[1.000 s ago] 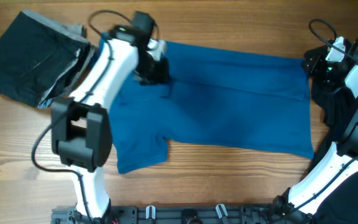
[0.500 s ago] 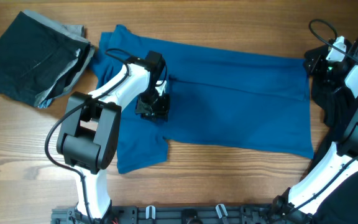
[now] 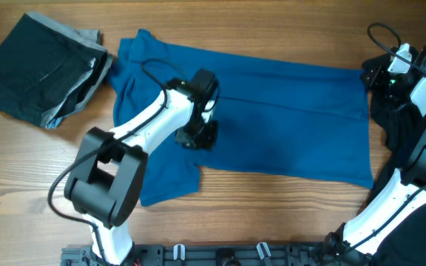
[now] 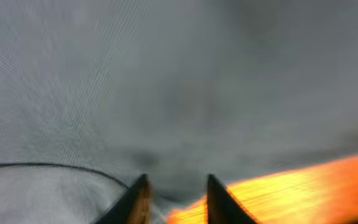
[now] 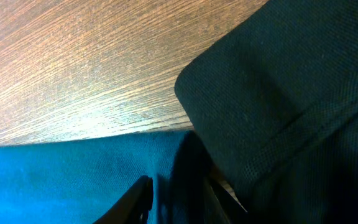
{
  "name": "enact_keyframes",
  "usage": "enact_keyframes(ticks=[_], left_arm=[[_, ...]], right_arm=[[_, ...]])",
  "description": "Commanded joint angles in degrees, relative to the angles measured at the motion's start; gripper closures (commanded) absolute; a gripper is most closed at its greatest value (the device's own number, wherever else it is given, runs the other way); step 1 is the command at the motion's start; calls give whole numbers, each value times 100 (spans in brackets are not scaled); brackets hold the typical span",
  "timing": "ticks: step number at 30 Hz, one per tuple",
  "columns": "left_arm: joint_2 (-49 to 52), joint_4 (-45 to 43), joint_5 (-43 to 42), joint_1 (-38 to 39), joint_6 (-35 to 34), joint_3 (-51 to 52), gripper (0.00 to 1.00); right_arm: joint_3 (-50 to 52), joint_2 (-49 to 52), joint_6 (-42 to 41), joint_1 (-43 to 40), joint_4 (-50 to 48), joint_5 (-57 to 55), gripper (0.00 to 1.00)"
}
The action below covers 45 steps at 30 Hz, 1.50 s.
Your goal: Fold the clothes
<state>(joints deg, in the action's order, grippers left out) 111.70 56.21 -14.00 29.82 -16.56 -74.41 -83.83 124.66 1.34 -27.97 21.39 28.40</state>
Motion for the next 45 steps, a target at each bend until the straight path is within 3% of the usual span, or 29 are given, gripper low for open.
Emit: enact_keyframes(ticks=[1,4,9,14,24,25,27,30,33,38,41,45], left_arm=[[157,-177,116,-20,-330,566,78],[157,-356,223,-33,-527,857,79],[157,-374,501,-48,-535,892,79],[157,-369,723,-48,-535,892,79],[157,-376,835,-48,-535,892,79],[157,-376,837,-48,-535,892,79],[157,-396,833,-48,-538,890,73],[153,-323,809,-50,-535,675,67],[120,140,809,-184,-535,-9,66],[-177,964,1012,-966,-535,-1504,63],[-306,1174,1207,-1598,-649,-1523,62],[-304,1475,1325,-2682,-793,-1150,61]], right_arm=[[-22,-35,2,13,35,-28,71],[-22,-35,13,15,87,-26,72],[-22,-35,-2,13,81,17,89],[-22,-35,-221,13,-175,24,95],[-22,-35,-435,13,-518,129,95],[-22,-35,-433,13,-511,129,91],[-31,-66,-439,0,-496,188,55],[-48,-459,-457,-155,-330,420,40],[-50,-1119,-533,-267,131,514,36],[-48,-2680,-472,-269,1685,448,32],[-48,-3261,-833,-269,2787,236,31],[-13,-3412,-1231,-254,4229,-1019,31]])
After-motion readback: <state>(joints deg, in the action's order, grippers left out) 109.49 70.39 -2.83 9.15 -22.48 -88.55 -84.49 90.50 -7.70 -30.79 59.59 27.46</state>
